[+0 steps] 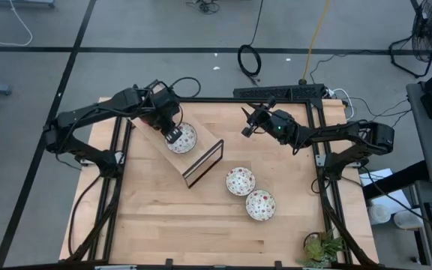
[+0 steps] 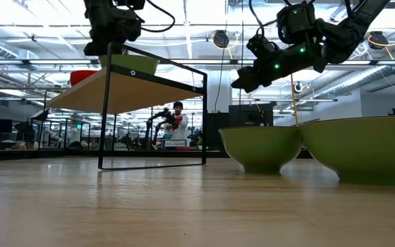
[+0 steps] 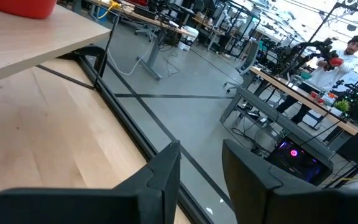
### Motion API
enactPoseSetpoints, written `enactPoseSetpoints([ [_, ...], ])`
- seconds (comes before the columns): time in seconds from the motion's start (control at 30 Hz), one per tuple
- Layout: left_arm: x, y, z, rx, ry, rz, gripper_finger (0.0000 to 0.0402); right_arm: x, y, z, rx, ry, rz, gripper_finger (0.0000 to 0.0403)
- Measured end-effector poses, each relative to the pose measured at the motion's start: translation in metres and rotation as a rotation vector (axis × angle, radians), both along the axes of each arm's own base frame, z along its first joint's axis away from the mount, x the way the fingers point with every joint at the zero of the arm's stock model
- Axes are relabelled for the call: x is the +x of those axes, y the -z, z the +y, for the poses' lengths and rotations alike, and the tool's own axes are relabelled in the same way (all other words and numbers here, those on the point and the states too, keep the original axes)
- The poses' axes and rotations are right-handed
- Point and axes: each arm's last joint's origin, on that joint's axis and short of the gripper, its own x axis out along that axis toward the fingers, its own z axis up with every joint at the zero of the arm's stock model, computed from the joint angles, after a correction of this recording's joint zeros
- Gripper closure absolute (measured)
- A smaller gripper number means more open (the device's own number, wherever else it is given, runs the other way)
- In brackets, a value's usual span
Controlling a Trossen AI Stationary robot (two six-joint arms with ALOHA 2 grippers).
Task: Pick & Place Mini bowls
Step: Put the top white patterned bowl on the shelf, then stack the bottom white patterned bowl on the white patterned bowl on the shelf
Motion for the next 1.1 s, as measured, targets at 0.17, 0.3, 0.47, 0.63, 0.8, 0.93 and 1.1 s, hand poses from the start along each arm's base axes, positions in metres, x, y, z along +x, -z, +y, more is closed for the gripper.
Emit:
enactPoseSetpoints([
  [0.17,0.000,0.000,0.000,0.001,0.002,-0.002,0.0320,0.000,0.001,0.000,0.000,0.000,0.001,0.0298],
  [0.3,0.000,-0.001,0.000,0.017,0.023,0.000,0.0317,0.000,0.001,0.000,0.001,0.000,0.003,0.0298],
  [0.47,-0.001,-0.002,0.000,0.041,0.034,0.005,0.0315,-0.001,0.001,0.000,0.001,0.000,0.003,0.0298],
  [0.63,-0.001,-0.002,0.000,0.046,0.042,0.006,0.0315,-0.001,0.001,0.000,0.001,0.000,0.003,0.0298],
  [0.8,-0.003,-0.009,0.000,0.069,0.059,-0.011,0.0314,-0.001,0.001,0.000,0.001,0.000,0.004,0.0298],
  [0.93,-0.005,-0.030,0.000,0.134,0.052,-0.067,0.0314,-0.001,0.001,0.000,0.001,-0.001,0.004,0.0298],
  [1.1,-0.001,-0.061,0.003,0.298,0.099,-0.171,0.0314,0.001,0.001,0.003,0.001,-0.012,0.004,0.0298],
])
